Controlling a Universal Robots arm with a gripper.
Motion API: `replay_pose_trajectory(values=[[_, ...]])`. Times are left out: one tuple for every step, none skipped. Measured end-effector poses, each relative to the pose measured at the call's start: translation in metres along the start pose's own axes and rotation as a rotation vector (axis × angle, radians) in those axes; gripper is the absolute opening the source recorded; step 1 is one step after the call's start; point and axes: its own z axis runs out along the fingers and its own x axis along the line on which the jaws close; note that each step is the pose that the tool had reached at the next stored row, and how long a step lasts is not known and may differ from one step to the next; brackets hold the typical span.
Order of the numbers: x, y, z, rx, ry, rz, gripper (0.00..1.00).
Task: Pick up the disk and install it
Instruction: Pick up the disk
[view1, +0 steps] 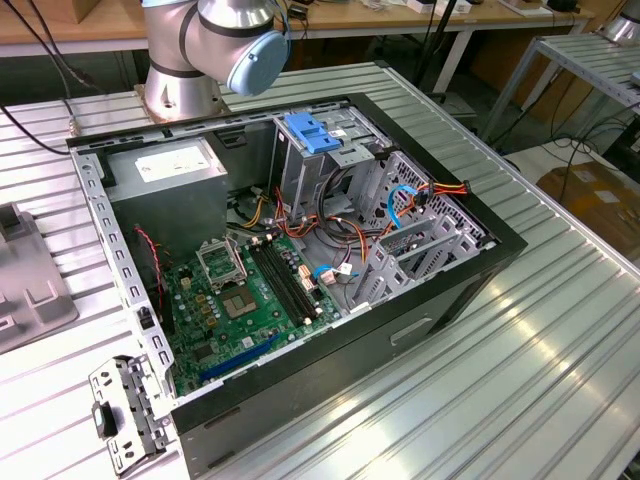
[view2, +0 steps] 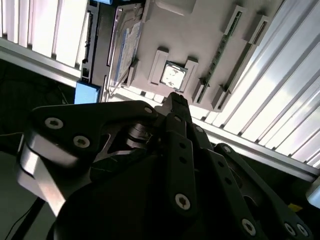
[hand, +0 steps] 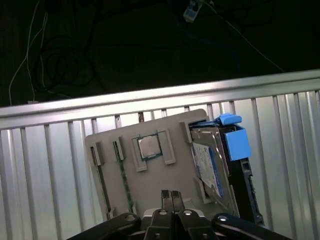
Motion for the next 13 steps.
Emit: replay_pose_trajectory(values=[[0.0,0.0,0.0,-0.0005,0.0008,-0.019,0.11],[0.0,0.0,0.0,-0.0007,0.0011,-0.027,0.11],[0.0,0.0,-0.0001,-0.0009,0.0015,-0.035,0.11],[0.0,0.0,0.0,-0.0013,0.0022,-0.053,0.11],[0.0,0.0,0.0,-0.0015,0.0026,-0.062,0.11],[0.0,0.0,0.0,-0.0019,0.0032,-0.08,0.11],[0.0,0.0,0.0,-0.0023,0.0039,-0.093,0.11],[0.0,0.0,0.0,-0.0026,0.0043,-0.102,0.11],[0.0,0.0,0.0,-0.0027,0.0046,-0.11,0.11],[0.0,0.0,0.0,-0.003,0.0051,-0.122,0.11],[0.0,0.0,0.0,-0.0033,0.0054,-0.13,0.11],[0.0,0.0,0.0,-0.0035,0.0058,-0.139,0.11],[0.0,0.0,0.0,-0.0036,0.0061,-0.145,0.11]])
